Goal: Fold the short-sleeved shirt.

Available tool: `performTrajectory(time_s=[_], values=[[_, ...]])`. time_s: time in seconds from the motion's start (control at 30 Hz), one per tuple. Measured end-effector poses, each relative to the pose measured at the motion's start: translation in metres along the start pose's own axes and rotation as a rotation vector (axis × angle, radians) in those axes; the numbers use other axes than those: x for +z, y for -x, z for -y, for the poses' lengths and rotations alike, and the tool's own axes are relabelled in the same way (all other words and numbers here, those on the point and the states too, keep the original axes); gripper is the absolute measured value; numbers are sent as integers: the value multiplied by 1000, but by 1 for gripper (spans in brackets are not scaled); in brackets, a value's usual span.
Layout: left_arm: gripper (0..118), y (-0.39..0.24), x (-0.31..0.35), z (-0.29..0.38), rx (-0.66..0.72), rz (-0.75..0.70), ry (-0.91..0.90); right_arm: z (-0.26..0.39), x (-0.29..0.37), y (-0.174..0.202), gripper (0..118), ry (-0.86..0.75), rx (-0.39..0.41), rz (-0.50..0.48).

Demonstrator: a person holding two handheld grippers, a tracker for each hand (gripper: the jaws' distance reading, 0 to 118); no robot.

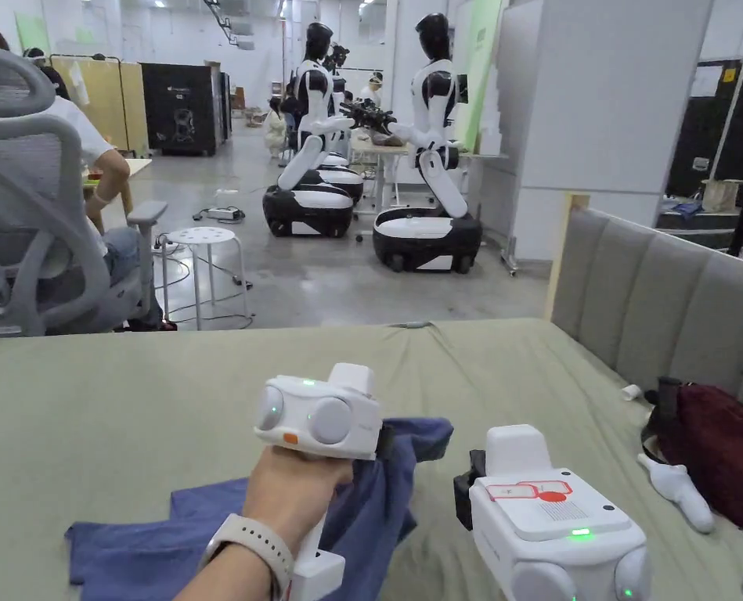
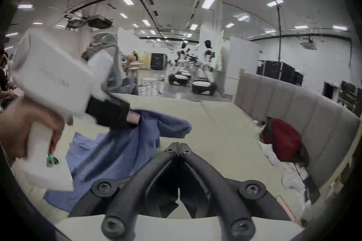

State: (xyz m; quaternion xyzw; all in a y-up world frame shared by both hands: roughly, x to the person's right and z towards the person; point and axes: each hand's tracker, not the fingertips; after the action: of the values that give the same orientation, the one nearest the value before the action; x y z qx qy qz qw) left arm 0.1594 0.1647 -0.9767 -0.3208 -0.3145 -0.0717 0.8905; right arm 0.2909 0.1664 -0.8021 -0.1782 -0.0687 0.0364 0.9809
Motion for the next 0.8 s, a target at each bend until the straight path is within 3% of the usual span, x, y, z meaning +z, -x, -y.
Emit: performTrajectory(time_s=[0.2,0.33,0.37,0.4,0.43,0.47,0.5,0.7,0.8], values=[[0,-32,-87,63,-11,-40,185,23,-4,-33,0,49,-24,39],[4,-26,-85,70,-26,-34,170,31,-10,-33,0,71,-11,31],[17,-23,-76,69,-39,-39,129,31,-10,-32,0,72,-13,25],[45,-18,-61,67,-45,-62,79,30,-11,-30,0,73,-18,13],[87,-11,-44,66,-55,-89,44,30,-12,-27,0,73,-21,4],[108,-3,-31,66,-59,-107,22,29,-12,-23,0,71,-23,2],[113,5,-8,69,-60,-138,-27,28,-13,-18,0,67,-25,-9],[98,66,131,115,59,-276,-214,23,-19,22,0,56,-41,-92],[36,102,185,155,137,-293,-195,24,-15,51,0,46,-25,-141]])
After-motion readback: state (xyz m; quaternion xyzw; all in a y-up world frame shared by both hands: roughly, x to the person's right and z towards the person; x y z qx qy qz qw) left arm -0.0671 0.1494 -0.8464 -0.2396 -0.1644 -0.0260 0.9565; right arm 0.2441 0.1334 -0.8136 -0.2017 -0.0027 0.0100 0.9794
